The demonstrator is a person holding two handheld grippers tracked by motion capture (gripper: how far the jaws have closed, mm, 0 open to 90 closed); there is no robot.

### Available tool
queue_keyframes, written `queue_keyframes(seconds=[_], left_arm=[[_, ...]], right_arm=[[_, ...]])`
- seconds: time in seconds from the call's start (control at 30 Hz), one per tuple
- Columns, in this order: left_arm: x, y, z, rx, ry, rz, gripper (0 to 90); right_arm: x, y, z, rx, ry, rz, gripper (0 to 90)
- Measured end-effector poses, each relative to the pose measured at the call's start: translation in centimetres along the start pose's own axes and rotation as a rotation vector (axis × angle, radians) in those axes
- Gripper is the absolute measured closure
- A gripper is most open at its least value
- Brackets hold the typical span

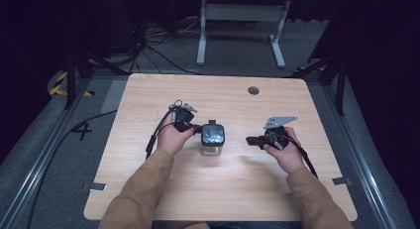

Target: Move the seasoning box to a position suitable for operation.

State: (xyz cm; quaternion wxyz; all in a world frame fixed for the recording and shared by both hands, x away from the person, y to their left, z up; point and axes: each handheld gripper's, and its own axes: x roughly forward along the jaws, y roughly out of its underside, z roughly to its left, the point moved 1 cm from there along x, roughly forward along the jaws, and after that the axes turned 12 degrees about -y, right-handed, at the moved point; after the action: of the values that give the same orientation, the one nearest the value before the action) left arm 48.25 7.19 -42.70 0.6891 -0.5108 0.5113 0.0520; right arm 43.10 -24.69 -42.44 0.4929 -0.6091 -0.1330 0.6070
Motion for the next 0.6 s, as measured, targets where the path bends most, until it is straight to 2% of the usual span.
queue_keyframes(seconds=[0.17,0.27,0.4,0.47,0.6], left_arm=[[-0.6,0.3,0.4,-0.009,-0.017,-0.018,84.0],[-1.7,0.5,0.9,-0.013,-0.017,-0.024,81.6],[-3.3,0.4,1.1,-0.025,0.026,-0.079,79.7],[-4.1,0.3,1.1,-0.055,0.066,-0.118,80.2],[-4.9,-0.2,1.1,-0.062,0.113,-0.152,83.5]], right_arm=[[-0.3,-0.2,-0.1,-0.002,0.0,-0.008,90.0],[-0.4,-0.5,-0.1,-0.01,-0.004,-0.016,90.0],[-0.2,-0.9,0.0,-0.017,-0.011,-0.018,90.0],[-0.2,-1.1,0.0,-0.02,-0.015,-0.018,90.0],[-0.1,-1.3,0.2,-0.027,-0.021,-0.019,90.0]])
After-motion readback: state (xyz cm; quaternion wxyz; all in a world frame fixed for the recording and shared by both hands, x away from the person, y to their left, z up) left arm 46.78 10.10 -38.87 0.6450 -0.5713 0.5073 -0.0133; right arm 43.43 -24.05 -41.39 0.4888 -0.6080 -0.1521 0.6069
